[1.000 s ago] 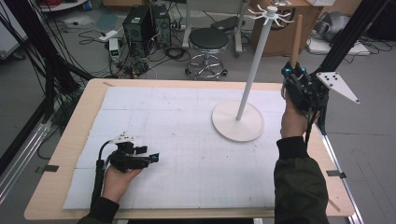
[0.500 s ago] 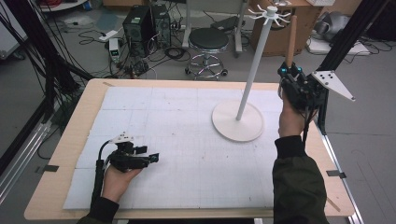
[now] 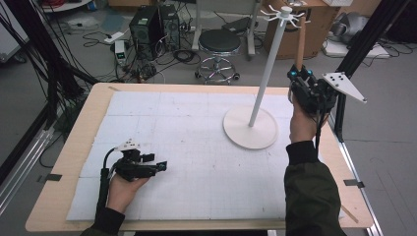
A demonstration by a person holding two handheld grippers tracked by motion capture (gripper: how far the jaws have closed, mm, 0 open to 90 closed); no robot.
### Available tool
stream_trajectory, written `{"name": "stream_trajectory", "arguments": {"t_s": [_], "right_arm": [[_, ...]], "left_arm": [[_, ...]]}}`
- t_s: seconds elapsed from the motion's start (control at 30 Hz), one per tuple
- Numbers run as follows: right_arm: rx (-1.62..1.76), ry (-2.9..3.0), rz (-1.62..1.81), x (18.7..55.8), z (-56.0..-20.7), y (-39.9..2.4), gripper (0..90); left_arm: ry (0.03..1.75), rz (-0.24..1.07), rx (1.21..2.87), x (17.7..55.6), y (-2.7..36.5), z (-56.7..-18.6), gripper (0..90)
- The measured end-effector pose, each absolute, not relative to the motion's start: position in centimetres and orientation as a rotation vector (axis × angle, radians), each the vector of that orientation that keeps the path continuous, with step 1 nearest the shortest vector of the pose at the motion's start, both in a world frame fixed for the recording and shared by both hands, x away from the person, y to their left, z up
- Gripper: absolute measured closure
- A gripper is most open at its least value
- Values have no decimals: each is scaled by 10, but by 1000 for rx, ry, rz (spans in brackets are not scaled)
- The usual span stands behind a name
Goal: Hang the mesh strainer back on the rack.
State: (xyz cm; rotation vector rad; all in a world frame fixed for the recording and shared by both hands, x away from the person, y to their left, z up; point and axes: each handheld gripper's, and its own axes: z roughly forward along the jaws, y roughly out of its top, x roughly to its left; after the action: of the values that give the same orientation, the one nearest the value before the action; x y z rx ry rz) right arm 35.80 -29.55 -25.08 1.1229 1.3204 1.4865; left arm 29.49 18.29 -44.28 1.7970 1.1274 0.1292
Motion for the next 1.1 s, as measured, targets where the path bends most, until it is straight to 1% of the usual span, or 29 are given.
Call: {"name": "stream_trajectory", "arguments": {"t_s": [0.7, 0.8, 0.83, 0.9, 0.93, 1.0, 1.07, 1.1], "right_arm": [[1125, 1356, 1502, 365, -254, -292, 716], [1120, 1370, 1494, 366, -255, -292, 705], [1126, 1373, 1491, 367, -255, -293, 691], [1155, 1367, 1492, 368, -256, -294, 566], [1166, 1373, 1488, 370, -256, -294, 526], [1189, 1388, 1496, 372, -257, -296, 530], [1203, 1392, 1488, 373, -258, -297, 477], [1205, 1394, 1493, 373, -258, -297, 468]], "left_arm": [[1129, 135, 1800, 295, 183, -443, 291], [1129, 137, 1799, 295, 183, -442, 291], [1128, 137, 1799, 295, 183, -442, 291], [1127, 139, 1800, 295, 183, -442, 291], [1127, 139, 1799, 295, 183, -442, 291], [1127, 139, 1800, 295, 183, -442, 291], [1127, 140, 1799, 295, 183, -442, 291], [1127, 140, 1799, 295, 183, -442, 291]]}}
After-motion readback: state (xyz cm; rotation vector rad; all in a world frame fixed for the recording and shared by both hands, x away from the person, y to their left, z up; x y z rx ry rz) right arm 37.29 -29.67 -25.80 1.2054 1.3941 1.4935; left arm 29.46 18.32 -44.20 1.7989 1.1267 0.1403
